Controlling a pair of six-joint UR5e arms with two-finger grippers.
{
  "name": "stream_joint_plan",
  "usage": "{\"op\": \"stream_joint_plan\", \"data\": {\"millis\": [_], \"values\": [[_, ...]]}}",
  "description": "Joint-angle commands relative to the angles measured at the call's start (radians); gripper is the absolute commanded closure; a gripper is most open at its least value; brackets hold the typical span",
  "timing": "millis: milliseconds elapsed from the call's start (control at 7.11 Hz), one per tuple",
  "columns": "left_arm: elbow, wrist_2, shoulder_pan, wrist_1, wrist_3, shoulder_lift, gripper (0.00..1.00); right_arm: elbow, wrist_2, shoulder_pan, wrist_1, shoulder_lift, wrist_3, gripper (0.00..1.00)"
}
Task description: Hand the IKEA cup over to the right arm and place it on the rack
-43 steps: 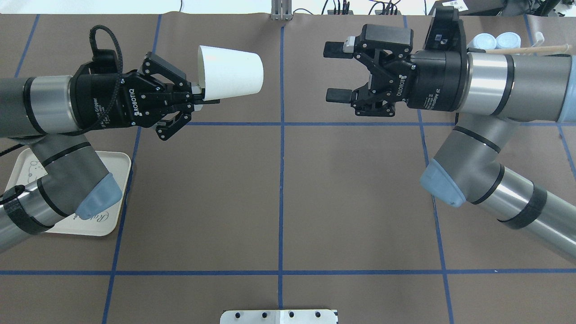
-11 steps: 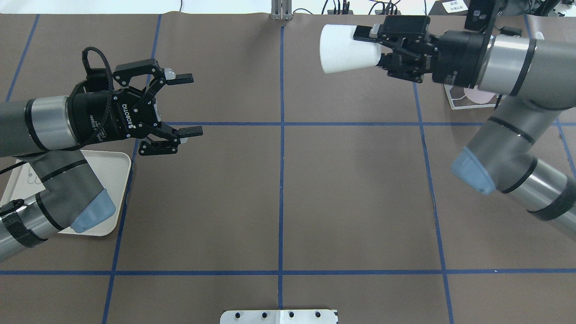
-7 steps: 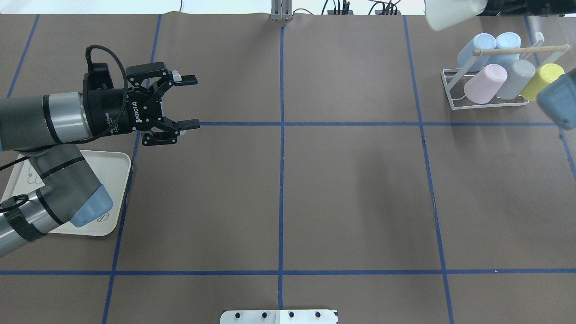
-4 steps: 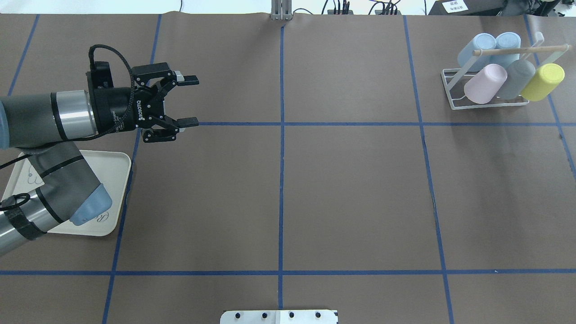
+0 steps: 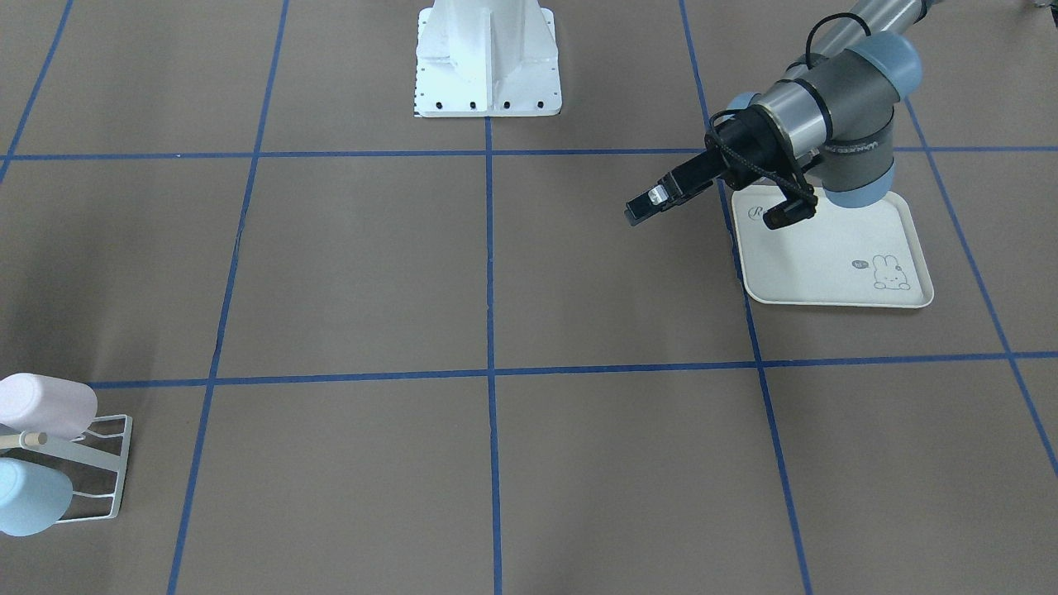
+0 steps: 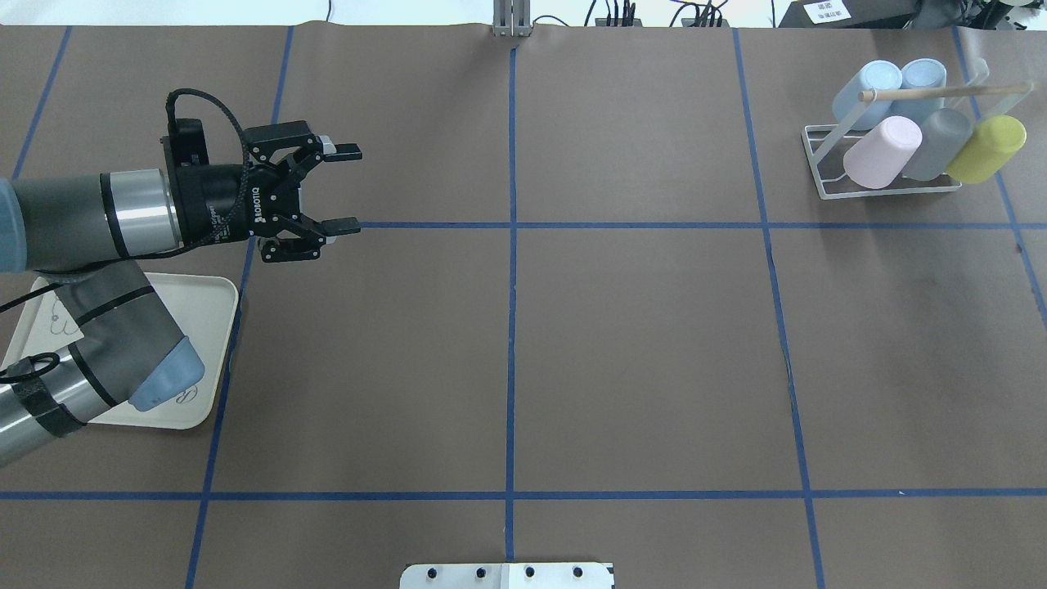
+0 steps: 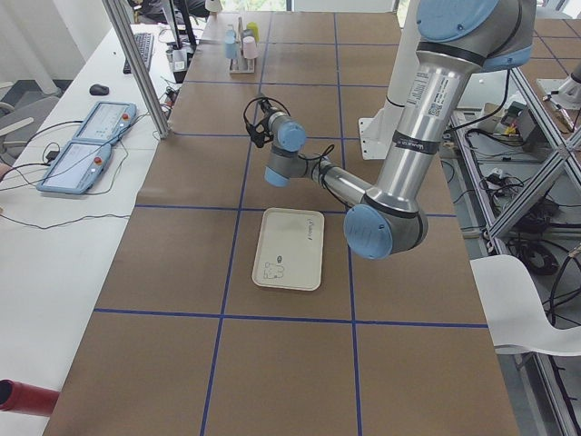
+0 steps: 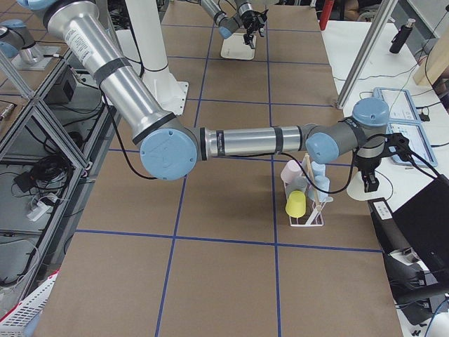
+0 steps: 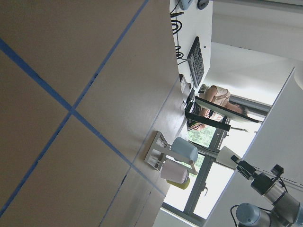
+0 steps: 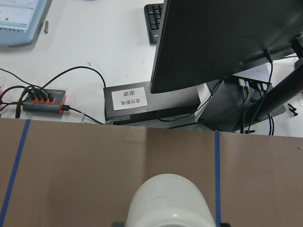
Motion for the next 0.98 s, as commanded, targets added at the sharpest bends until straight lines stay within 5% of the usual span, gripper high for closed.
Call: {"op": "stream_joint_plan", "data": {"millis": [0,281,844], "values": [[0.002,0.001,0.001,-0.001,0.000,0.001,0.00,-0.039,0.070,-0.008,-0.001,-0.005,-0.009,0.86],[0.005,0.001,0.001,-0.003,0.000,0.001,0.00,-0.037,0.136,-0.011,-0.001,-0.045,-0.032,0.86],[0.004,-0.002,0.001,-0.011,0.000,-0.001,0.00,-0.042,0.129,-0.035,-0.002,-0.070,-0.081,0.86]]}}
